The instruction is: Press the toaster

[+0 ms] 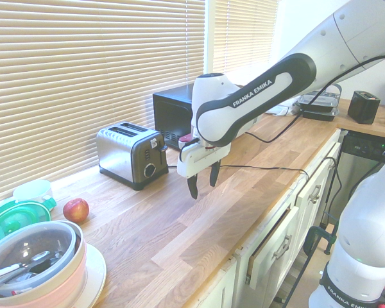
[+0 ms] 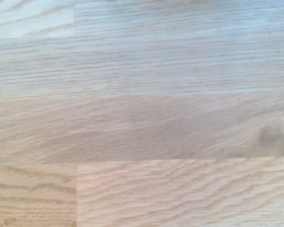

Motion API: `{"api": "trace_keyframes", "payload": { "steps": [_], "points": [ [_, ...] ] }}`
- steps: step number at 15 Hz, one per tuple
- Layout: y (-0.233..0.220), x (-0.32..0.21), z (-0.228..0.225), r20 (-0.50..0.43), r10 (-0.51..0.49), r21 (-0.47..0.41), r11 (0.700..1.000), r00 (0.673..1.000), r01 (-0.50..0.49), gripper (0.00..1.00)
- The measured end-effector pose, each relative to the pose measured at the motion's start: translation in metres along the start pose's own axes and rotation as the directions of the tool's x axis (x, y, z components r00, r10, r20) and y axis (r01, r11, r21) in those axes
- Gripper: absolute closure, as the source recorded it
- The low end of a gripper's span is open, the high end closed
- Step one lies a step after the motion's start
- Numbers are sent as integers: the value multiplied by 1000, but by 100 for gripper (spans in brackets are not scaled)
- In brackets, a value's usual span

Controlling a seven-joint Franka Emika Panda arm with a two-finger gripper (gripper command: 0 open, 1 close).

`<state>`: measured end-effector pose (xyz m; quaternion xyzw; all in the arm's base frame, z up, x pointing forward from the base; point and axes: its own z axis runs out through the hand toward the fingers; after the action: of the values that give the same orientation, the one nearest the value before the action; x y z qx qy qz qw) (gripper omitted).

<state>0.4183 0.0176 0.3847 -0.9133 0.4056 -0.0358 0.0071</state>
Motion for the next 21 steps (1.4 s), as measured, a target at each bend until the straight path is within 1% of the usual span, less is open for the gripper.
{"api": "trace_keyframes", "payload": {
  "steps": [2,3,5,6,7,8,9,11,12,13,14,15,17,19,21],
  "points": [
    [1,0,2,5,2,-4,1000,1000,-2,0],
    [2,1,7,23,16,-7,1000,1000,-16,0],
    [7,8,35,88,54,-29,998,995,-52,0],
    [8,16,50,105,69,-39,997,992,-65,0],
    [7,27,58,103,79,-41,996,992,-75,0],
    [2,46,51,70,73,-38,997,995,-71,0],
    [-5,69,28,10,65,-24,998,998,-64,0],
    [-16,100,-42,-117,60,12,998,991,-59,0],
    [-24,103,-78,-164,51,35,998,985,-46,0],
    [-35,100,-103,-199,31,50,999,980,-21,0],
    [-49,94,-116,-221,13,54,999,975,-1,0],
    [-66,87,-116,-233,-3,47,999,973,14,0],
    [-97,88,-91,-225,-16,20,1000,974,21,0],
    [-123,113,-61,-206,-1,1,1000,979,2,0],
    [-136,141,-51,-202,22,9,1000,979,-20,0]
  ]
}}
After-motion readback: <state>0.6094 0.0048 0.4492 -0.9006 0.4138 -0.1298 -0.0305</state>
